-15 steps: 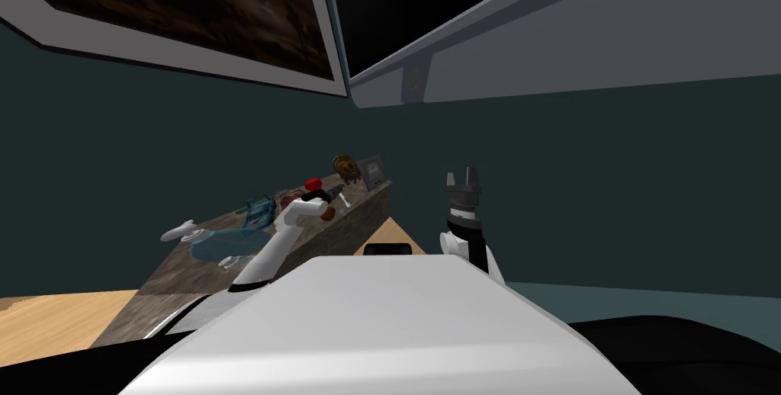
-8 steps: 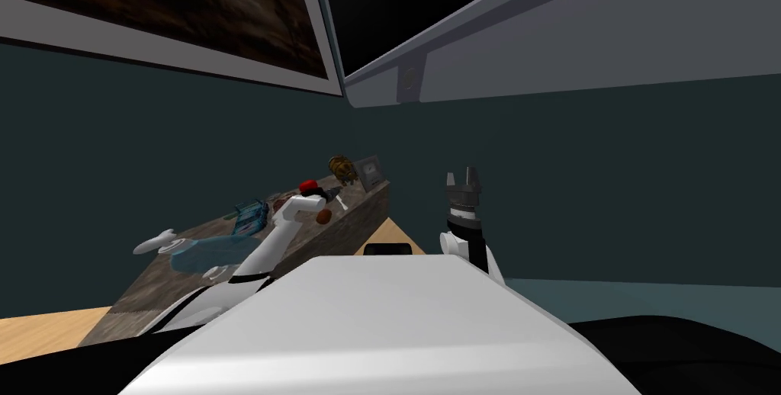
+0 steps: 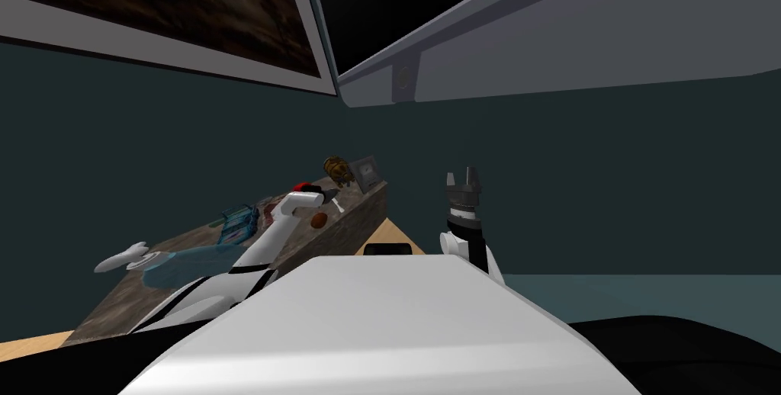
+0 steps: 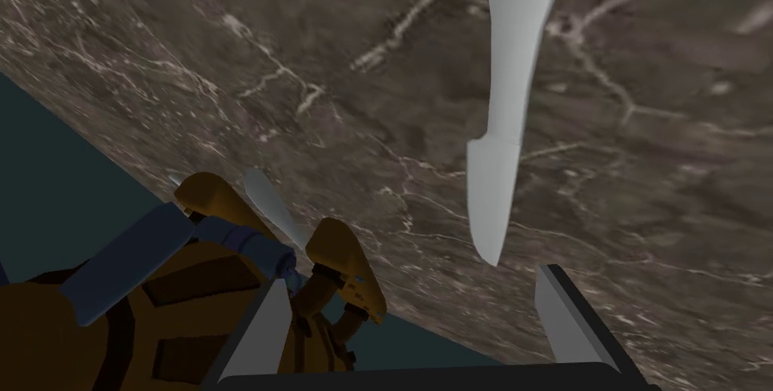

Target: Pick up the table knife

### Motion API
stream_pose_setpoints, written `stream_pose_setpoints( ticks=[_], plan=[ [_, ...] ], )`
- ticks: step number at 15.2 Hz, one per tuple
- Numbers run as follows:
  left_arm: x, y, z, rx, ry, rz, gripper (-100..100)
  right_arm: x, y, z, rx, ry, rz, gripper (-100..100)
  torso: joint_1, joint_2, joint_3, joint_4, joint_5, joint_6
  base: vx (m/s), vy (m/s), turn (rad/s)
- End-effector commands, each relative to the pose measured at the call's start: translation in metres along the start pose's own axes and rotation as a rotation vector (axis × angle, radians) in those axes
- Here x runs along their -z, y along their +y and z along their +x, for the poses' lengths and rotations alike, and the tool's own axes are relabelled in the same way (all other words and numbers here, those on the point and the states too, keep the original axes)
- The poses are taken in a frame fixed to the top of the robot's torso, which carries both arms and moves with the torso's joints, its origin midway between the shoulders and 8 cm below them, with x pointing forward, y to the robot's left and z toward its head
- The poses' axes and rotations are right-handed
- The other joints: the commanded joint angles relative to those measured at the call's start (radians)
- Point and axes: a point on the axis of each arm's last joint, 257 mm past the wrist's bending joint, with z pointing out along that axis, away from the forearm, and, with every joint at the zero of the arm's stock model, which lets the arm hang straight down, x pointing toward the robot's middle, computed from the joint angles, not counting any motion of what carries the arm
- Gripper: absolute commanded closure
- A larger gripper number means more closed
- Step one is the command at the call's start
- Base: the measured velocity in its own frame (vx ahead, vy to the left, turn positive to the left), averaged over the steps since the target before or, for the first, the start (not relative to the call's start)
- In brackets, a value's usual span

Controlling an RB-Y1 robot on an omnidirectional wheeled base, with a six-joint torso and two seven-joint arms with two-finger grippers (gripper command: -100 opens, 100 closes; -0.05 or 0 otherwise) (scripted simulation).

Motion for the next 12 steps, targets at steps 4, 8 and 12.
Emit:
stream_pose_setpoints(
  ticks=[4, 8, 12],
  plan=[
    [-0.001, 0.023, 0.0, -0.009, 0.058, -0.097, -100, 0.0, 0.0, 0.0, 0.0, 0.0, 0.0, 0, 0.0, 0.0, 0.0, 0.0, 0.0, 0.0, 0.018, -0.009, -0.052],
    [0.001, 0.04, 0.002, -0.012, 0.104, -0.166, -100, 0.0, 0.0, 0.0, 0.0, 0.0, 0.0, 0, 0.0, 0.0, 0.0, 0.0, 0.0, 0.0, 0.022, -0.01, -0.063],
    [0.004, 0.054, 0.003, -0.014, 0.15, -0.229, -100, 0.0, 0.0, 0.0, 0.0, 0.0, 0.0, 0, 0.0, 0.0, 0.0, 0.0, 0.0, 0.0, 0.015, -0.007, -0.053]
  ],
)
